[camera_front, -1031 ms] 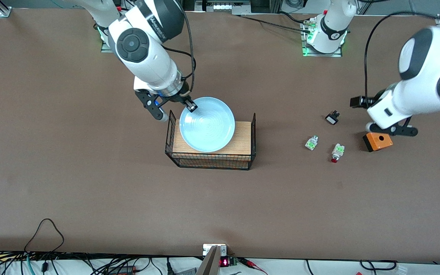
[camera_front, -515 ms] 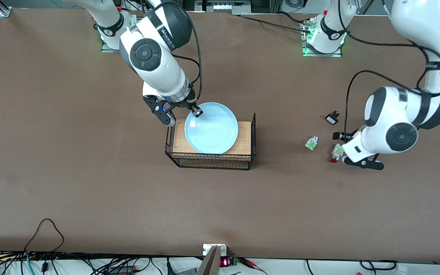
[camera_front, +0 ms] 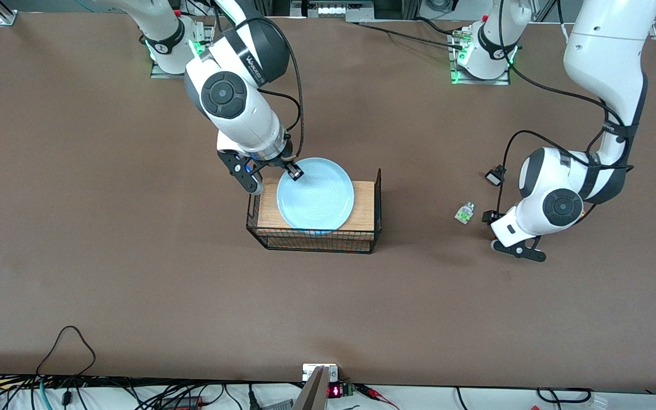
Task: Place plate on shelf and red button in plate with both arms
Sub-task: 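Lower the plate onto the box while the left gripper grasps the red button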
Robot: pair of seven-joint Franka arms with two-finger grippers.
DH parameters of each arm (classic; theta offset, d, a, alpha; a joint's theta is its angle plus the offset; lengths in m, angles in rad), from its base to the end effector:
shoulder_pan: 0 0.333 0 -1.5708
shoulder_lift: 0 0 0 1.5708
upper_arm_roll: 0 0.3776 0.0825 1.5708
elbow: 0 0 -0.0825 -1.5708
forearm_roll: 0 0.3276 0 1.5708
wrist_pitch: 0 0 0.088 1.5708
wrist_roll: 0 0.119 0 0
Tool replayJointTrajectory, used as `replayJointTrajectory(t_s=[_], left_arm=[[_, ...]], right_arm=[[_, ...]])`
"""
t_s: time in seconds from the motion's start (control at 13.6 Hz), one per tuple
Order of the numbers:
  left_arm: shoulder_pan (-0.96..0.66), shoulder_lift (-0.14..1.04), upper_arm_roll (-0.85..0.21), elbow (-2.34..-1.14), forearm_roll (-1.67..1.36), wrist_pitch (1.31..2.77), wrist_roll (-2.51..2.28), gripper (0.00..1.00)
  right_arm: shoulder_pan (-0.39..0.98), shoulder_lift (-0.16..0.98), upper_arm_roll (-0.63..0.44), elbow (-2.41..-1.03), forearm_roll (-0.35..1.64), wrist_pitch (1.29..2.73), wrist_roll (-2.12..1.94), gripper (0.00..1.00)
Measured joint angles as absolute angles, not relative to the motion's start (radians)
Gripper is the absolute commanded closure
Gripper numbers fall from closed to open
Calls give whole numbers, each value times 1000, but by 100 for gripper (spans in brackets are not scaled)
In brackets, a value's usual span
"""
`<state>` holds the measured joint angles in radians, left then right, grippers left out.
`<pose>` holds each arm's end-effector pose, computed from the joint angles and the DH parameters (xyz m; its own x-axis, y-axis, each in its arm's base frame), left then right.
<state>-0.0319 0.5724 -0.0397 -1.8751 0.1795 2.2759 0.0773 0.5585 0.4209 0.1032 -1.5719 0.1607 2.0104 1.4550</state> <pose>0.6127 -0.0353 0.2749 0.9491 -0.2578 -0.1812 -0.2753 -0.9581 -0.0793 0.5150 0.4006 0.4701 0.6362 -0.7490 -0.1849 -0.7658 -0.6422 -0.0333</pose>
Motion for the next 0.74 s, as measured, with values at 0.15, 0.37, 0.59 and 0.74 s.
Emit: replayJointTrajectory(t_s=[0.15, 0.37, 0.59, 0.74], left_arm=[[-23, 585, -40, -1898, 181, 2317, 91, 17], [-18, 586, -40, -1902, 181, 2320, 95, 71], [-15, 586, -40, -1903, 181, 2319, 98, 87], [-15, 584, -40, -1901, 181, 2312, 99, 91]], right_arm=[[564, 436, 103, -1572, 159, 2025, 1455, 100], [565, 442, 100, -1573, 155, 2026, 1451, 100], [565, 442, 93, -1575, 155, 2025, 1434, 91], [564, 442, 85, -1575, 155, 2027, 1429, 0]])
